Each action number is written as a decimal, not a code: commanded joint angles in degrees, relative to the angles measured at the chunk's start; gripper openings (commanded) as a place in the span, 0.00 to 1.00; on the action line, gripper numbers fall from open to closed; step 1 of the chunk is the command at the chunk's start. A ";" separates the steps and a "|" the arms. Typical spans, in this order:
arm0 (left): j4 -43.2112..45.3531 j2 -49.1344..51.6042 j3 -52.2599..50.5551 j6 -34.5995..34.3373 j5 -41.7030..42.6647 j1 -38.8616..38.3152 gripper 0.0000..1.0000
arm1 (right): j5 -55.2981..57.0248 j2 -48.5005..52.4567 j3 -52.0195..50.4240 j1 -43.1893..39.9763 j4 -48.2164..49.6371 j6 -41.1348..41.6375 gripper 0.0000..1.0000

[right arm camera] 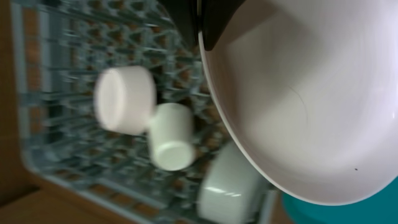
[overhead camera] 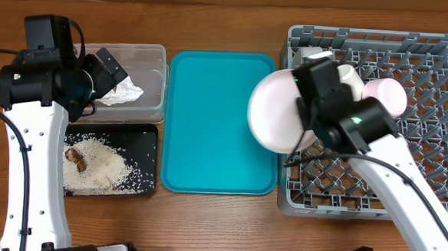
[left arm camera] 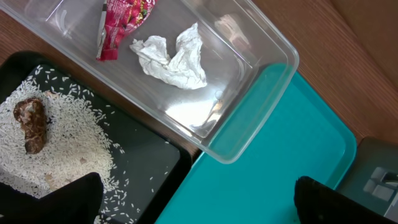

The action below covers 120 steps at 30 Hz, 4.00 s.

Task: Sort waste into correct bins and load items into the dishwasher
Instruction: 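Carry the white plate with the right gripper into the rack's middle, then lower the white plate upright into the rack and open the gripper, then raise the right gripper out of the rack toward the teal tray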

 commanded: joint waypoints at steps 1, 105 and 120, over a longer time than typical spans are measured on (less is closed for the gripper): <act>0.09 0.44 0.15 1.11 0.20 0.15 1.00 | 15.26 -3.72 0.83 -1.53 -0.79 -2.60 0.04; 0.09 0.44 0.15 1.11 0.22 0.15 1.00 | -49.18 9.40 4.85 -7.69 24.87 -5.27 1.00; 0.11 0.44 0.15 1.11 0.22 0.15 1.00 | -49.18 9.40 4.85 -7.69 24.85 -5.27 1.00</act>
